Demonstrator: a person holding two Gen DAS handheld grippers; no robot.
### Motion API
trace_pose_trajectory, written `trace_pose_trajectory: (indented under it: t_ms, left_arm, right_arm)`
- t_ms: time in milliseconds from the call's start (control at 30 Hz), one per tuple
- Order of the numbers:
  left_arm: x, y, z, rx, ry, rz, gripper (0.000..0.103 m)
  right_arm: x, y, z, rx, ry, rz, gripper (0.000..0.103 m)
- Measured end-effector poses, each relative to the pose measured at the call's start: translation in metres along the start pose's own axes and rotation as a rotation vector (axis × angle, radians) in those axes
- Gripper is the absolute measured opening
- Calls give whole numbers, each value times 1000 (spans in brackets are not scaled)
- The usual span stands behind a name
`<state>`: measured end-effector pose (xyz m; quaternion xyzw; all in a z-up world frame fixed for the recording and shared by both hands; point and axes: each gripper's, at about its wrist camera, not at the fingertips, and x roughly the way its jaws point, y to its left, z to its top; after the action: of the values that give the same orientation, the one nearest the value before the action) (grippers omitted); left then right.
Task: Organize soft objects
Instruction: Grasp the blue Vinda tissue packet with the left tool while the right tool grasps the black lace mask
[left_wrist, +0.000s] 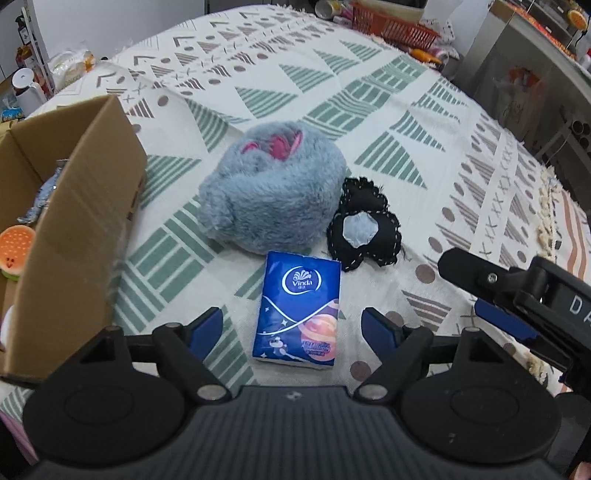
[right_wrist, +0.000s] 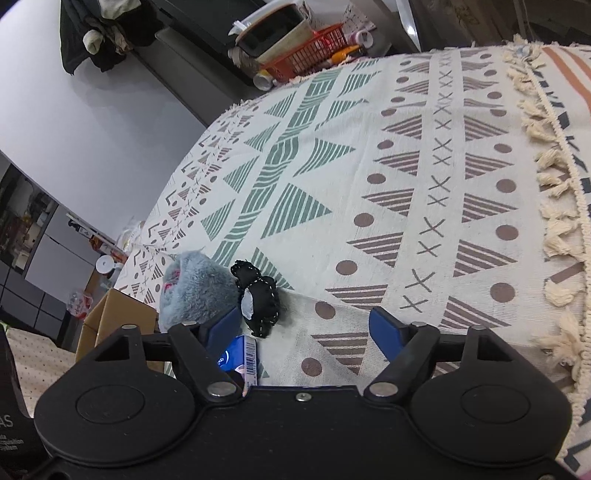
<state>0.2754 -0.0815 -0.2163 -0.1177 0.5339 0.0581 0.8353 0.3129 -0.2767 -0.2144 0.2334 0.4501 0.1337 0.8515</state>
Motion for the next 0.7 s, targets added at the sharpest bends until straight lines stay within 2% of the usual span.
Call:
trace_pose_trajectory:
  t_ms: [100,267,400,533,700]
  left_arm:
    - [11,-1,2,13,24,13,73]
    - [24,7,6,-14,66,4,52]
    - [24,8,9,11,77,-2,51]
    - [24,12,12,-11,90,-13,51]
    - [24,14,13,0,98,-18,51]
  right_arm:
    - [8,0,3,-3,9,3,73]
    - [21,0,5,-11,25,8,70]
    - [32,5,7,-28,33,22,68]
    - [42,11,8,-56,28,38,66]
    - [55,15,9,-68,35,60,59]
